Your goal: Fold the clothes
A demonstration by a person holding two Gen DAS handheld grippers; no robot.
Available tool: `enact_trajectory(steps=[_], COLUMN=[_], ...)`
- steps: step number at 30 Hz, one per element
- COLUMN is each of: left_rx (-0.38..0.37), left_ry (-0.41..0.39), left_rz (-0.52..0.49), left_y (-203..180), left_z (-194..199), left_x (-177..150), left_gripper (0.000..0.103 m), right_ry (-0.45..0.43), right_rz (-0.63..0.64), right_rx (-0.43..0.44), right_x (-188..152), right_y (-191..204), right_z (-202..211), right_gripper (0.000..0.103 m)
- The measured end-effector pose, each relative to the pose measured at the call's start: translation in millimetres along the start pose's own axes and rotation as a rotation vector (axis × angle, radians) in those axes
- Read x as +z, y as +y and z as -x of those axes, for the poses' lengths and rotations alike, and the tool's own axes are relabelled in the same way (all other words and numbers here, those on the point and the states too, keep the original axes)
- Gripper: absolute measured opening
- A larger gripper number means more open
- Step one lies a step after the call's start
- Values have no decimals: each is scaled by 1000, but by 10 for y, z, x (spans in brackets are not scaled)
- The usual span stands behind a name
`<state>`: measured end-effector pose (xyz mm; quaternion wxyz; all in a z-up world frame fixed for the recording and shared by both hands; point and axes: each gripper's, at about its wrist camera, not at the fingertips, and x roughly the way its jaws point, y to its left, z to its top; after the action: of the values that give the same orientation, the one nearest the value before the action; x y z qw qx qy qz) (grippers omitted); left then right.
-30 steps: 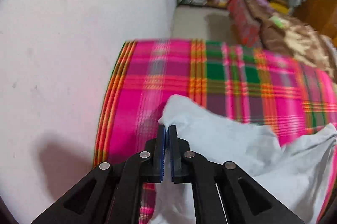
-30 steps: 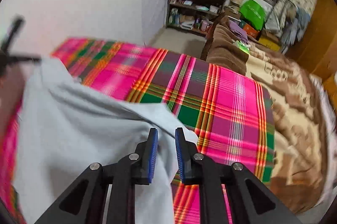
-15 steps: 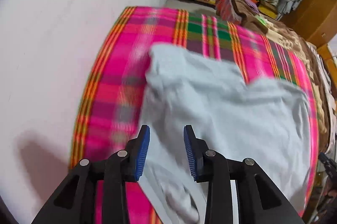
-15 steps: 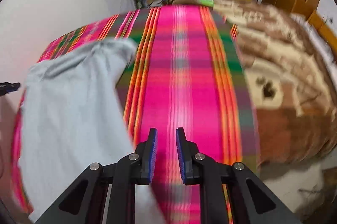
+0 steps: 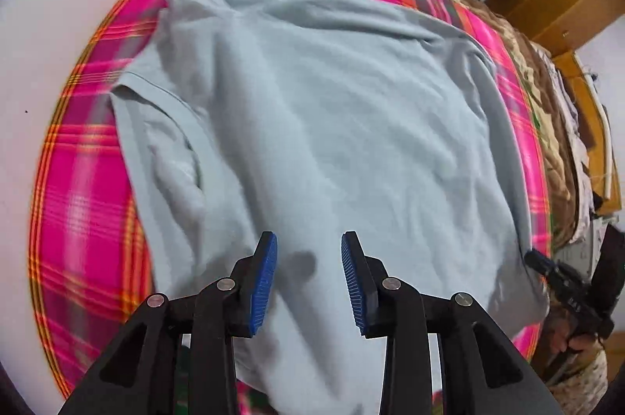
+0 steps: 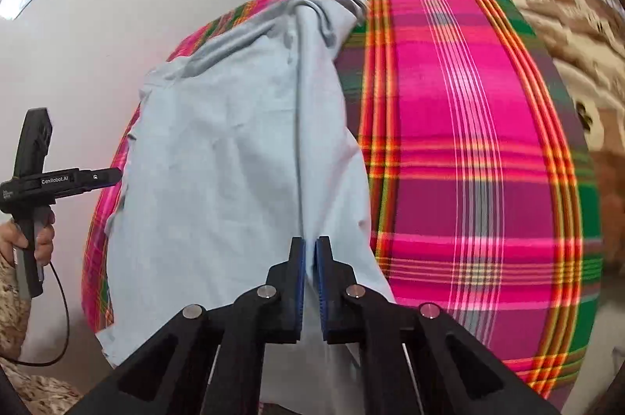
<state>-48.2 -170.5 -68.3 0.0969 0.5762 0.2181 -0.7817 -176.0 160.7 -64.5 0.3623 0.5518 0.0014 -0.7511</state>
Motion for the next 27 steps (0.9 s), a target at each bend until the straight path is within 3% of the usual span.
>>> enact_trajectory(steps=[5,7,9,13,14,16,17,22,27], left_rx=[-20,-39,-41,-57,-62,-86,-91,-105,-81], left_ry=[5,5,12,23,32,39,37,18,4], left_rz=[-27,-48,-74,-109,-115,-136,-147,-155,-141], left_y=[-265,-379,-482,-697,-750,-862,-908,-987,-994], left_z=[48,55,42,-28,-46,-61,-48,15,57], left_x=[-151,-185,-199,-179,-171,-155,-145,-61,154], left_gripper=[36,37,38,43,43,43,44,47,48], right_ry=[-35,-25,-11,21,22,-1,-24,-95,-50], right_rz=[29,-40,-58,12,19,33,56,263,553], right_rx=[-72,-78,-84,-127,-130,-151,-152,-147,-86], right_x=[-102,-203,-290,-365,-365,-355,-347,-343,-482], right_y=[-136,-314,-405,-352,-337,-279,-209,427,1336], right_z=[193,243,243,120,98,115,154,191,-295], right_gripper=[8,26,34,34,33,8,6,4,4])
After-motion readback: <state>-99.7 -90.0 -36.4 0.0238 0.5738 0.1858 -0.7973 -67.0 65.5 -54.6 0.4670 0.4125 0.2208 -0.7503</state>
